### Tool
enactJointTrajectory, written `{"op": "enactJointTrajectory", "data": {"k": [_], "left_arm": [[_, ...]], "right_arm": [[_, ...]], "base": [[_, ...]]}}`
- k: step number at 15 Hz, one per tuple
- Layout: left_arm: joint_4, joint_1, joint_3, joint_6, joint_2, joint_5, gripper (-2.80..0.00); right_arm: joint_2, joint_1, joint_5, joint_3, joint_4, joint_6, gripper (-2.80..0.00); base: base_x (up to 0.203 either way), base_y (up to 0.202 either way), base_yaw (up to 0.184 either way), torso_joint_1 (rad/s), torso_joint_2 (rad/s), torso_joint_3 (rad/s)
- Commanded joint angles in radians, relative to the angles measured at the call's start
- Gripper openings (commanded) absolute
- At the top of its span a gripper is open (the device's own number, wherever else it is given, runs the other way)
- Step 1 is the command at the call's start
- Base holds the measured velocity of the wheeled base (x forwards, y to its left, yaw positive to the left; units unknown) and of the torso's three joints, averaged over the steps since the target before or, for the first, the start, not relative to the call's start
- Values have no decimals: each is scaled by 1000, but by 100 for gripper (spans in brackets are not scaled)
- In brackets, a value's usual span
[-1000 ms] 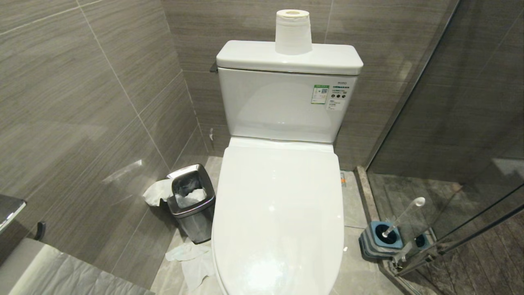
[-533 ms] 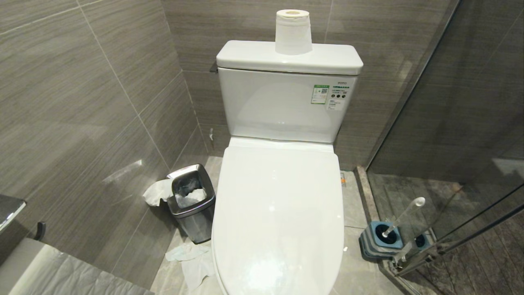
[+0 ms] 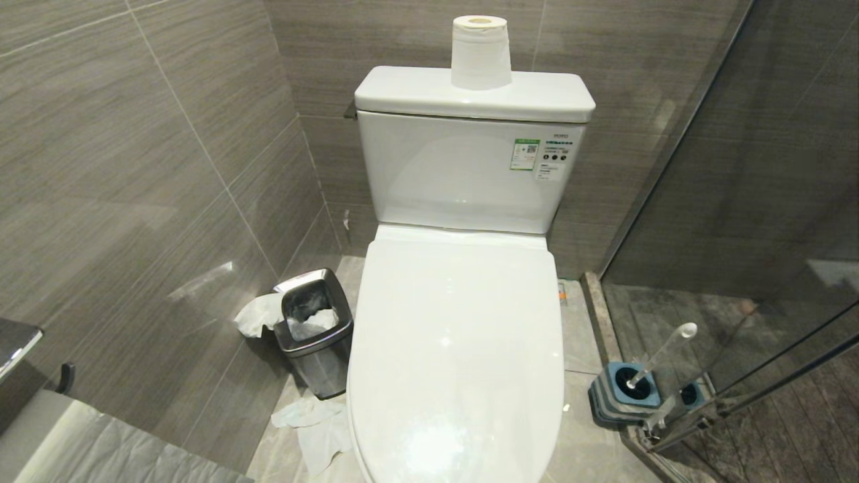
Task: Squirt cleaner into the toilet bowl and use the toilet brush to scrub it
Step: Use the left hand to lift the toilet lid slightly
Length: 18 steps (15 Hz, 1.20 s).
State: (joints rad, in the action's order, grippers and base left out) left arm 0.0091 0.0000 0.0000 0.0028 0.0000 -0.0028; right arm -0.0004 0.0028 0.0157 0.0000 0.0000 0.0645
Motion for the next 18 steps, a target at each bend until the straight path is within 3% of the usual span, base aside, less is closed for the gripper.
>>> {"op": "enactJointTrajectory", "data": {"k": [1,18], "left_arm": [[0,0,3,0,2,0,-280],[0,0,3,0,0,0,-280]], "right_arm": [[0,0,0,0,0,1,-280],[0,0,0,0,0,1,-280]], "base": [[0,0,0,0,0,0],[0,0,0,0,0,0]]}}
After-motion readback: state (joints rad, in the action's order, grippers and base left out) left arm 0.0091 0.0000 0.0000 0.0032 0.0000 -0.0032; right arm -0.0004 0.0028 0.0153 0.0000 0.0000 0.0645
